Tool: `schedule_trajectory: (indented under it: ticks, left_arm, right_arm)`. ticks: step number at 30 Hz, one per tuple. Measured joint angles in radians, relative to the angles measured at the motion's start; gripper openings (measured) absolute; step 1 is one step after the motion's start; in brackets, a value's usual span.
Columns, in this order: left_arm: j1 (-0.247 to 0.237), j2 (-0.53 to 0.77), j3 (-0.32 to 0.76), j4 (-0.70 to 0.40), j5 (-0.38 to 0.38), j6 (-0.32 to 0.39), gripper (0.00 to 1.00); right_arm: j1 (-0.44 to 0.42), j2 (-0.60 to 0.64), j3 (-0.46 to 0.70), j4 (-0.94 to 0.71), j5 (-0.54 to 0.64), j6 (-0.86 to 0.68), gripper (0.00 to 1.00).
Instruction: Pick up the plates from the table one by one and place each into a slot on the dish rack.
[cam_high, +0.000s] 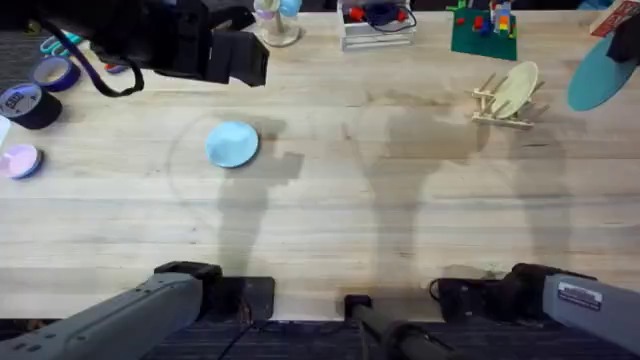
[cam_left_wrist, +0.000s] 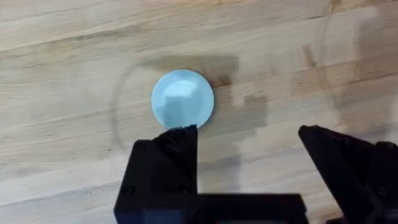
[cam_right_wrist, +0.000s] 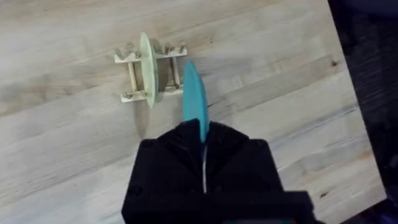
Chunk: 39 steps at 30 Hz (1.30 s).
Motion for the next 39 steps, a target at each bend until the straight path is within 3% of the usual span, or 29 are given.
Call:
schedule_trajectory:
  ticks: [10, 39]
  left_arm:
    - [0.000, 0.000, 0.000, 0.000, 0.000, 0.000, 0.993]
    - [0.000, 0.000, 0.000, 0.000, 0.000, 0.000, 0.993]
  right_arm:
    - [-0.080, 0.013, -0.001, 0.017, -0.093, -0.022, 0.030]
    - [-0.081, 0.160, -0.001, 0.129, -0.145, -0.035, 0.029]
